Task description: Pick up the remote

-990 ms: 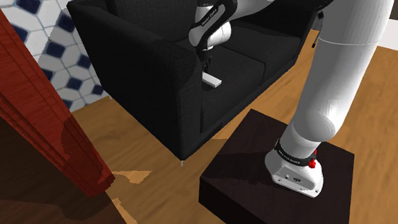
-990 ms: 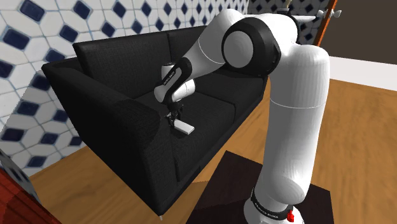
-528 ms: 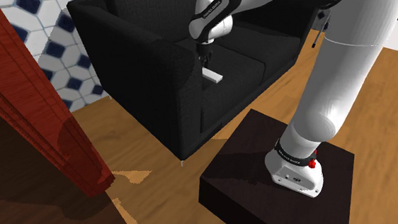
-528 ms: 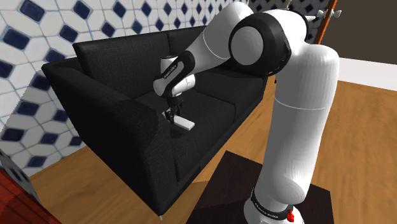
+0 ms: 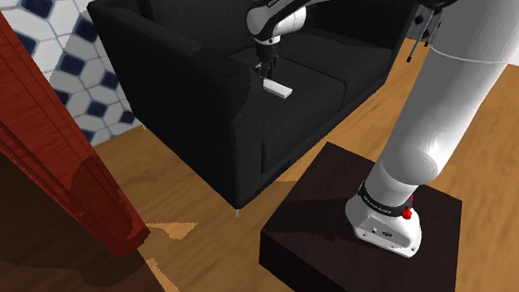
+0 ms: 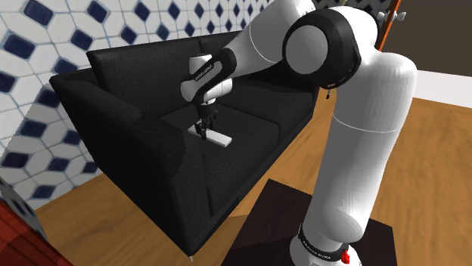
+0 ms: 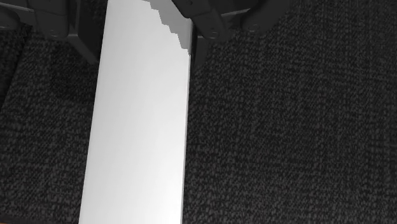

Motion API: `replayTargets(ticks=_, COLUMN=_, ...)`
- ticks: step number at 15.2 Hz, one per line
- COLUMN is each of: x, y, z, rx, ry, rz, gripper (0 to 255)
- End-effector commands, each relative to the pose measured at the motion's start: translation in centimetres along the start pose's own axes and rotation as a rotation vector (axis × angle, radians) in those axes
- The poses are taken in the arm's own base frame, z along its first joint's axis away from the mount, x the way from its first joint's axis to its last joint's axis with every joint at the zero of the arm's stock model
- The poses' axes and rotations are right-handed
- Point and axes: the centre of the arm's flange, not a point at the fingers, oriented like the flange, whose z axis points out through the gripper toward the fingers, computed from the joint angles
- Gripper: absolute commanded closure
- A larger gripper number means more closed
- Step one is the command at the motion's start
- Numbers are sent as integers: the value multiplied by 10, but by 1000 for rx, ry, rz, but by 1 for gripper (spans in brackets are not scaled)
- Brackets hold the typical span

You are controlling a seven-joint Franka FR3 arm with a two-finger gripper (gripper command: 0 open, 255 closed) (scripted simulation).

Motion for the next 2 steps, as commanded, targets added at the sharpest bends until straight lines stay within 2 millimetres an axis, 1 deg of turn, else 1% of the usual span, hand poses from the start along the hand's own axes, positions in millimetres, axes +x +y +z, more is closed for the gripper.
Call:
replayTargets(ticks=1, x=0, y=0, z=-6, rx=0, ry=0, rz=0, gripper=255)
replayTargets(ticks=2, x=0, y=0, z=-6, rx=0, ry=0, rz=0, gripper=255)
